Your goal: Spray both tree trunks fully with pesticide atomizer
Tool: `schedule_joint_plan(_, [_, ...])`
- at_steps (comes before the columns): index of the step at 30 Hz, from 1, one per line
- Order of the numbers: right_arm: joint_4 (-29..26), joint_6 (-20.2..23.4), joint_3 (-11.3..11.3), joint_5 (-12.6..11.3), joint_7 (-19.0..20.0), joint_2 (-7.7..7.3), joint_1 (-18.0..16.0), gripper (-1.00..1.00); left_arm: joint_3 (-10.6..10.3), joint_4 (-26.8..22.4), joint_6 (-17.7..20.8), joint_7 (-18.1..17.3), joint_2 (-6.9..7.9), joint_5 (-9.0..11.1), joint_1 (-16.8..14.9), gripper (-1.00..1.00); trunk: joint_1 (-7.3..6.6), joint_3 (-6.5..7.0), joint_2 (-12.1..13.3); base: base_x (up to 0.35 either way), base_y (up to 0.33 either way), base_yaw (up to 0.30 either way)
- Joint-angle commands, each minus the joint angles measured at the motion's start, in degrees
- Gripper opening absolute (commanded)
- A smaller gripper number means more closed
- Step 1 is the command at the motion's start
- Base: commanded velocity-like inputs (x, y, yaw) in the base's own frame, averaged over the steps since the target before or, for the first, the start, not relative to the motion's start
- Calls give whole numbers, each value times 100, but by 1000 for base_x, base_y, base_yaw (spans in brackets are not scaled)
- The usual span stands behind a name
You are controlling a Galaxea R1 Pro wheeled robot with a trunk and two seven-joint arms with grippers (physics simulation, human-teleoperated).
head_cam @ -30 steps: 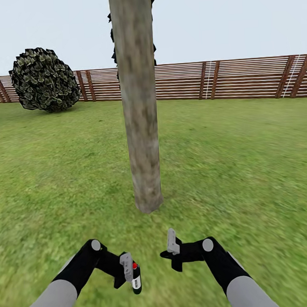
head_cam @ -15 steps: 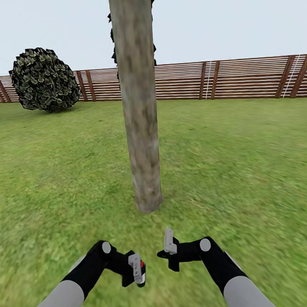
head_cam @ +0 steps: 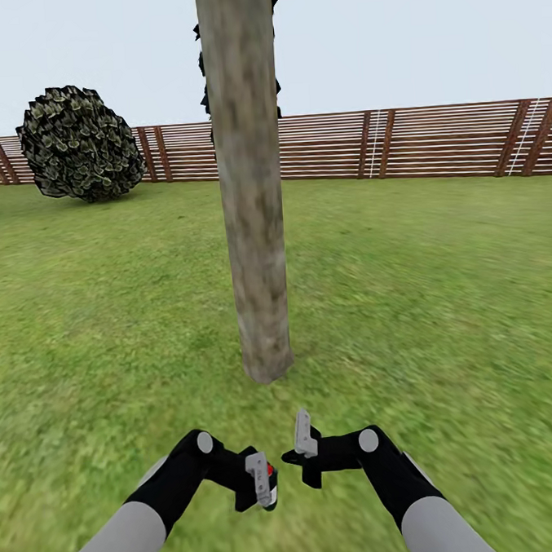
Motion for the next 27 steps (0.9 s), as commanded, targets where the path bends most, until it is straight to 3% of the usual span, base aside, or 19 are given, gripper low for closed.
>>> schedule_joint_plan(1, [-6, -25, -34, 42, 26, 9, -3, -100, 3, -8, -15, -17, -7, -29, -3, -100, -1, -5, -2, 0, 0, 0])
schedule_joint_plan(13, [-6, -25, -34, 42, 26, 9, -3, -100, 20, -20, -15, 2, -93, -9, -18, -100, -1, -5, -2, 0, 0, 0])
schedule_joint_plan(18, [-6, -25, -34, 42, 26, 10, -3, -100, 28, -14, -15, 282, -96, 5, -17, -100, -1, -5, -2, 0, 0, 0])
schedule_joint_plan(27, [-6, -25, -34, 42, 26, 10, -3, -100, 29, -11, -15, 286, -97, 15, -15, -100, -1, -5, -2, 0, 0, 0])
